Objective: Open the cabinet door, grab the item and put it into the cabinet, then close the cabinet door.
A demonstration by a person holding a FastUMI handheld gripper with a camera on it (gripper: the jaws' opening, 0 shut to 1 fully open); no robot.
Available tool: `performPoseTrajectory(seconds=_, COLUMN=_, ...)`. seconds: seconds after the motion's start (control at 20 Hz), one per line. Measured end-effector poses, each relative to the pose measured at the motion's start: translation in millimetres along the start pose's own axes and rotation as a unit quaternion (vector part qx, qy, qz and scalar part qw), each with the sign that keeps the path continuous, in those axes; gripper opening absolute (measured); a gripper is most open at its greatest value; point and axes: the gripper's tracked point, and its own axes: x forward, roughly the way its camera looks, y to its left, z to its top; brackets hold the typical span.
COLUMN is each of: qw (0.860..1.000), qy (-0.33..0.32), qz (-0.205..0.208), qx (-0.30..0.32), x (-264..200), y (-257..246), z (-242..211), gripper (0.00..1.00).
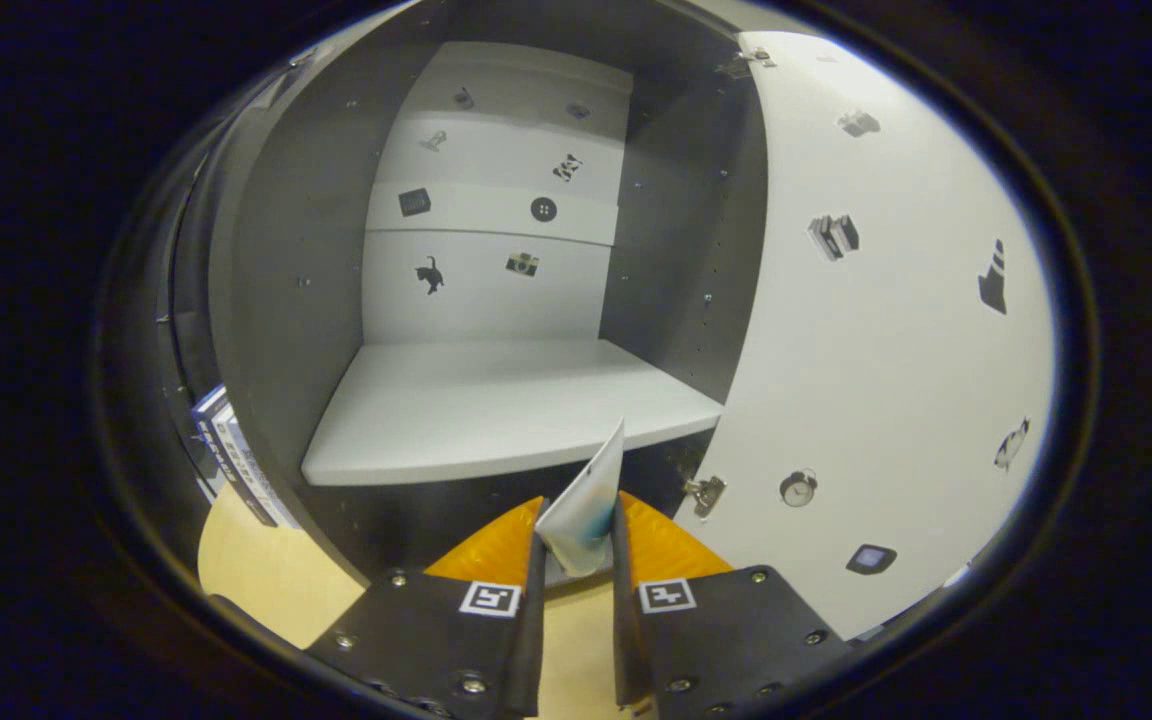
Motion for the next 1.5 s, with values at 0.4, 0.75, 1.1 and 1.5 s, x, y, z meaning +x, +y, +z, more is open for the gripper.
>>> performPoseTrajectory(seconds=0.4, qw=0.999, qy=-0.036, qz=-0.03, qx=0.026, x=34, y=-8, z=59, gripper=0.28)
performPoseTrajectory(seconds=0.75, qw=0.996, qy=-0.042, qz=-0.046, qx=0.064, x=61, y=-18, z=84, gripper=0.28)
performPoseTrajectory(seconds=1.1, qw=0.996, qy=-0.023, qz=-0.053, qx=0.074, x=88, y=-23, z=81, gripper=0.28)
performPoseTrajectory(seconds=1.5, qw=0.991, qy=-0.074, qz=-0.041, qx=0.108, x=87, y=-28, z=111, gripper=0.37)
